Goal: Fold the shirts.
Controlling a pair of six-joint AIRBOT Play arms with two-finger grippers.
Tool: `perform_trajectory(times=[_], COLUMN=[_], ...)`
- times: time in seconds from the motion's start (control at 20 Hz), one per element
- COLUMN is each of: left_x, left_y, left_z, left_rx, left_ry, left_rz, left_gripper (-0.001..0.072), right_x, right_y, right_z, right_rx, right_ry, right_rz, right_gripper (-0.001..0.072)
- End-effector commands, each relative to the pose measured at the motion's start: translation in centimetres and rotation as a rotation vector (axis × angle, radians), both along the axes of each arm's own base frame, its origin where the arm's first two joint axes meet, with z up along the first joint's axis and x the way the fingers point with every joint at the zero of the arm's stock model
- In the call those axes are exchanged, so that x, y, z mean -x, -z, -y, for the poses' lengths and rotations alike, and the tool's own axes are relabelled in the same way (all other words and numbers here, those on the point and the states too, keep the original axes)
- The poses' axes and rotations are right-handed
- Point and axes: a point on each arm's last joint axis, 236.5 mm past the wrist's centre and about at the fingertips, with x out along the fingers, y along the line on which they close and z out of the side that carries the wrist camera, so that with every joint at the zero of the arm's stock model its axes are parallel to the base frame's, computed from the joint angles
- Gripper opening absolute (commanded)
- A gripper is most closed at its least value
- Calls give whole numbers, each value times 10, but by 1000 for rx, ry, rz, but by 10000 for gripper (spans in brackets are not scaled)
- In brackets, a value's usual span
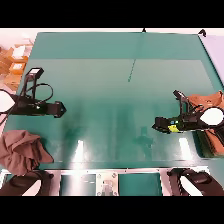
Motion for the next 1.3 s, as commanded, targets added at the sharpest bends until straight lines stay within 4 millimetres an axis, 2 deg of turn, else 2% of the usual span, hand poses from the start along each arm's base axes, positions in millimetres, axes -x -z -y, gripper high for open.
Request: perform_trajectory(times=[0.0, 0.05, 0.1, 0.15, 0.25, 0.35, 0.4, 0.5, 0.6, 0.7, 0.75, 0.8, 0.85, 0.95, 1.05, 1.1, 1.15, 1.2, 1.25], left_x=[-7, -2, 8, 22, 65, 119, 137, 164, 174, 169, 163, 159, 155, 141, 114, 93, 67, 42, 18], left_y=[4, 1, 1, 5, 25, 52, 65, 95, 119, 134, 135, 134, 131, 119, 92, 73, 49, 20, -17], left_z=[-75, -105, -127, -142, -166, -172, -168, -163, -174, -184, -186, -188, -188, -190, -185, -171, -148, -120, -86], left_rx=[-304, -426, -514, -564, -580, -536, -509, -486, -543, -594, -604, -608, -613, -616, -578, -501, -383, -259, -130], left_ry=[-104, -144, -176, -203, -282, -349, -344, -293, -226, -179, -175, -172, -150, -143, -185, -211, -229, -226, -194], left_rz=[21, 4, -31, -93, -277, -502, -576, -668, -671, -622, -594, -578, -567, -531, -453, -388, -304, -214, -110], left_gripper=[720, 720, 720, 720, 720, 720, 720, 720, 720, 695, 441, 51, 28, 27, 26, 26, 26, 26, 26], right_x=[0, 0, 0, 0, -3, -3, -3, -3, -3, -3, -3, -3, -3, -3, -3, -4, -8, -10, -9], right_y=[0, 0, 0, 0, -1, -1, -1, -1, -1, -1, -1, -1, -1, -1, -1, -1, -2, -2, -2], right_z=[0, 0, 0, 0, 0, 0, 0, 0, 0, 0, 0, 0, 0, 0, 0, 0, 0, 1, 1], right_rx=[-1, -1, 0, 0, -1, -1, -1, -1, -1, -1, -1, -1, -1, -1, -1, -1, -1, -1, -1], right_ry=[0, 0, 0, 0, 5, 6, 6, 6, 6, 6, 6, 6, 6, 6, 6, 8, 14, 17, 17], right_rz=[-1, -1, 0, 1, 13, 14, 14, 14, 14, 14, 14, 14, 14, 14, 14, 18, 32, 39, 38], right_gripper=[15, 14, 14, 14, 14, 14, 14, 14, 14, 14, 14, 14, 14, 15, 14, 14, 15, 15, 14])
